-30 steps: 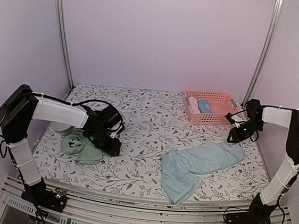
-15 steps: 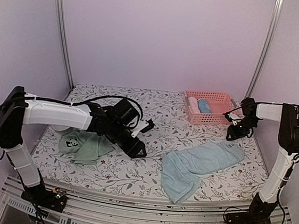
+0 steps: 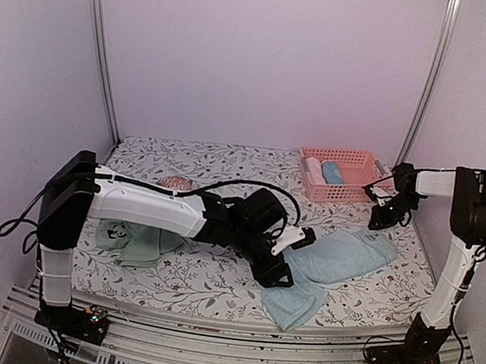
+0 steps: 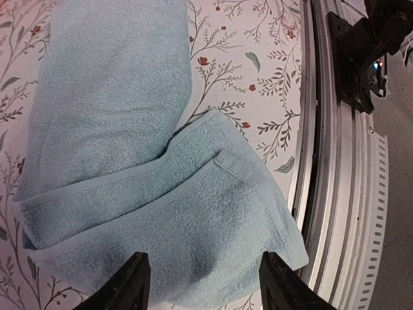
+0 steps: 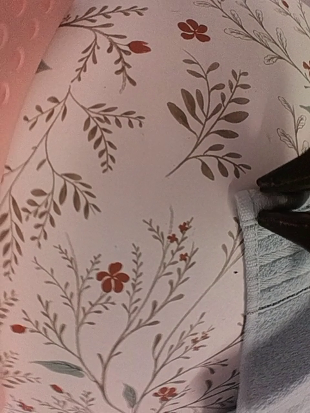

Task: Roll the towels
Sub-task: Pick up the towel from the center of the board.

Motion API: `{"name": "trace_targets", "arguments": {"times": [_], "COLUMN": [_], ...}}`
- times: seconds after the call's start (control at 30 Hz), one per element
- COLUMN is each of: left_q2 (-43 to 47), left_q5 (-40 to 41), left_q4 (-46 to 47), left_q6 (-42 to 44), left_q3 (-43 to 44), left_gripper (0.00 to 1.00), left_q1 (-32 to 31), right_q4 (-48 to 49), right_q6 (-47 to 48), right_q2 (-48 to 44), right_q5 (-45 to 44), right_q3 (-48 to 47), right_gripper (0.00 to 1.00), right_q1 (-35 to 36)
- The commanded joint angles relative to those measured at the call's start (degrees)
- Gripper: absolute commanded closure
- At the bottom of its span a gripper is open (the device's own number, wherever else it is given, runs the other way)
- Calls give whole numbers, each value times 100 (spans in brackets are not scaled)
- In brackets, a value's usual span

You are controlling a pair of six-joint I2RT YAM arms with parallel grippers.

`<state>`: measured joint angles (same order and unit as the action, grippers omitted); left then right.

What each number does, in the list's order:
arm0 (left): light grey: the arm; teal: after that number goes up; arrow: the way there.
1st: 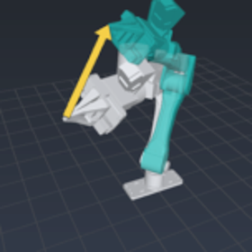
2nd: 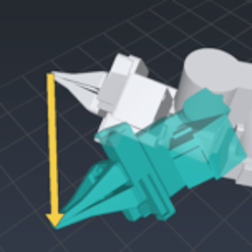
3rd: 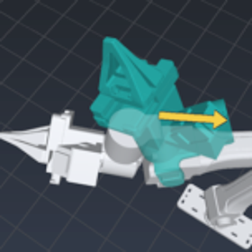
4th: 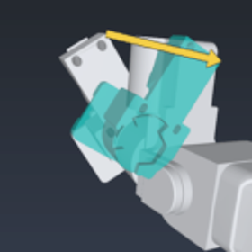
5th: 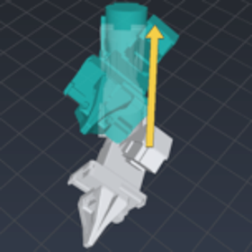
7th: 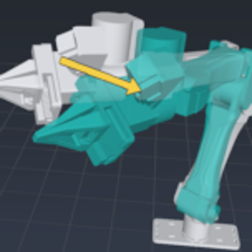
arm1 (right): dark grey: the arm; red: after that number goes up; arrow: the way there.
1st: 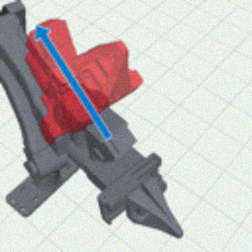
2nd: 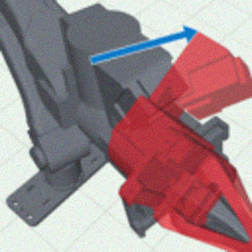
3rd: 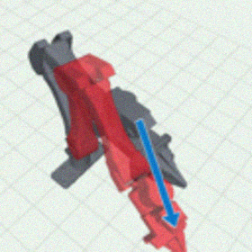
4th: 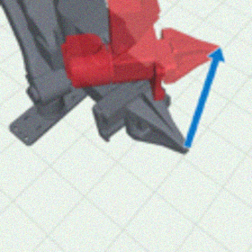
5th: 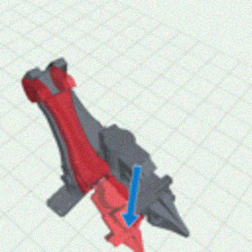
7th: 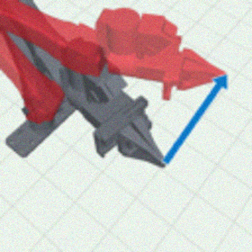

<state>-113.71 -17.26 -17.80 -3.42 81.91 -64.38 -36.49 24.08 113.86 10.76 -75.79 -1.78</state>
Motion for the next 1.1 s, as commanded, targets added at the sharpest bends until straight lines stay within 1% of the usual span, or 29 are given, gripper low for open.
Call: {"name": "trace_targets", "arguments": {"times": [0.0,0.03,0.13,0.3,0.4,0.47,0.57,0.63,0.7,0.87,0.97,1.07], "left_q2": [-568,-678,-854,-983,-1056,-1115,-1217,-1351,-1615,-2184,-2273,-2186], "left_q5": [561,668,1126,1889,2371,2383,2184,2414,2702,2958,3202,3431], "left_q4": [24,-48,-73,-188,-270,-300,-285,-418,-744,-1370,-1577,-1639], "left_q6": [-63,-97,-194,-445,-614,-723,-738,-697,-728,-736,-853,-950], "left_q3": [476,577,648,690,766,886,1179,1415,1770,2467,2581,2497], "left_gripper": [39,39,38,35,35,35,32,32,32,34,39,47], "left_q1": [-388,-450,-671,-899,-974,-979,-1068,-1203,-1268,-1370,-1371,-1364], "right_q4": [241,261,266,318,285,276,277,283,306,334,328,323], "right_q6": [94,103,89,41,19,18,1,-11,-25,-52,-49,-43], "right_q2": [-109,-136,-345,-1242,-1580,-1711,-1762,-1747,-1738,-1710,-1723,-1744], "right_q5": [425,461,632,823,945,1014,1028,1064,1121,1172,1211,1229], "right_q3": [-54,-57,-37,196,281,347,414,426,434,416,408,418], "right_gripper": [94,97,97,98,97,98,98,98,98,97,97,98], "right_q1": [-5,-7,-6,-6,-6,-6,-6,-5,-7,-6,-6,-6]}}
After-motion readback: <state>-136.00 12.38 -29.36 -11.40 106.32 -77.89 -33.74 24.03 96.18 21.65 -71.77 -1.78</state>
